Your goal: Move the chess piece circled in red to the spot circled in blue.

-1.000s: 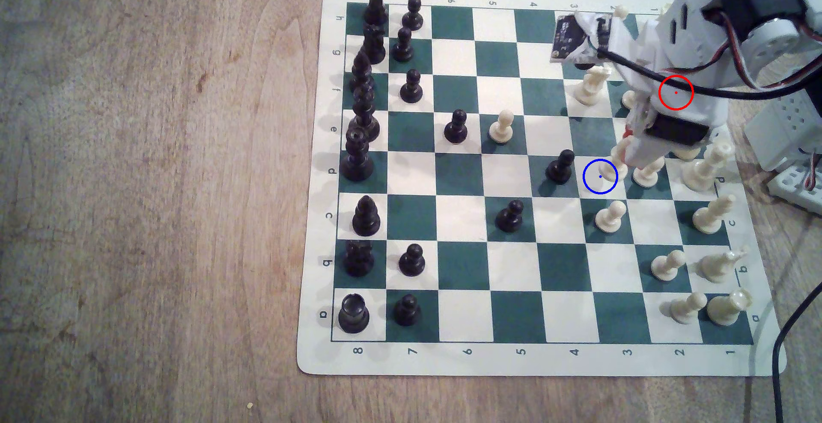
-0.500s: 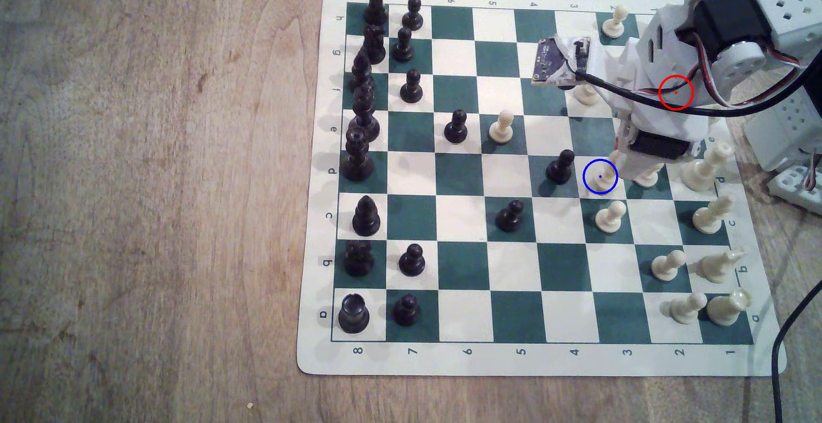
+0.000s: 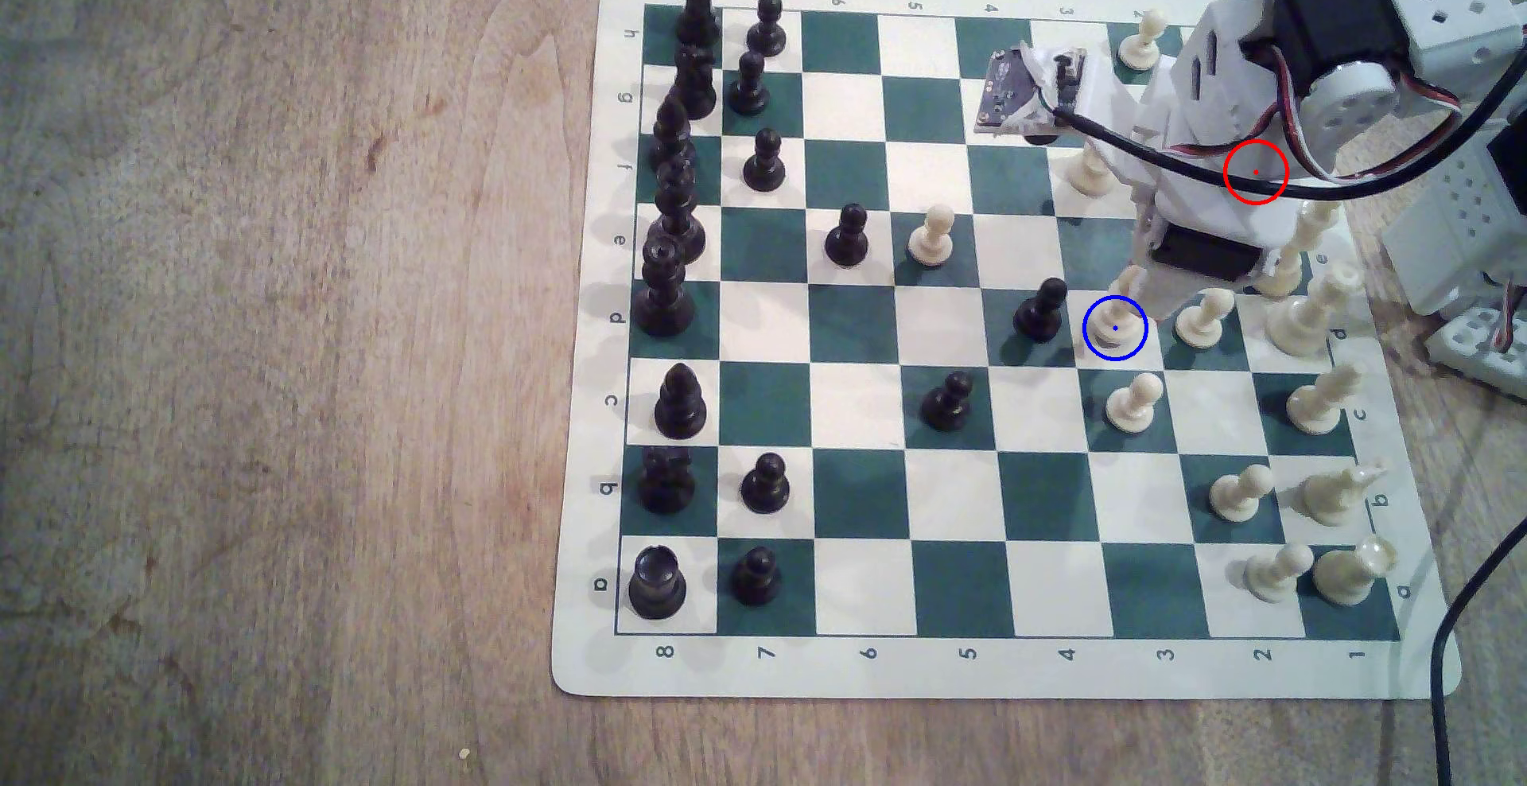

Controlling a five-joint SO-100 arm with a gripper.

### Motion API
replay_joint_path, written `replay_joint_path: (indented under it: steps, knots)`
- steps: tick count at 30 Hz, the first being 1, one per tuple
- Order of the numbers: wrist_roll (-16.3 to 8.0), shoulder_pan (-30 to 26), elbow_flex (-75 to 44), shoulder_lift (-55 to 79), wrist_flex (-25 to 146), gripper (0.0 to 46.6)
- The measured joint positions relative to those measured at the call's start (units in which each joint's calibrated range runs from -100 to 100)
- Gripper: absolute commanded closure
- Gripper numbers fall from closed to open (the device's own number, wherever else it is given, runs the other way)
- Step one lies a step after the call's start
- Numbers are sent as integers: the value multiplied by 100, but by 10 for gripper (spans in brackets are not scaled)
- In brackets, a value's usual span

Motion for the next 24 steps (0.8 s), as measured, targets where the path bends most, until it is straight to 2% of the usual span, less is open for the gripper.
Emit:
replay_joint_path:
  steps: [10, 16, 24]
  knots:
    - [24, 7, 90, 101, -32, 373]
    - [68, 7, 145, 101, -32, 311]
    - [68, 103, 298, 42, 104, 291]
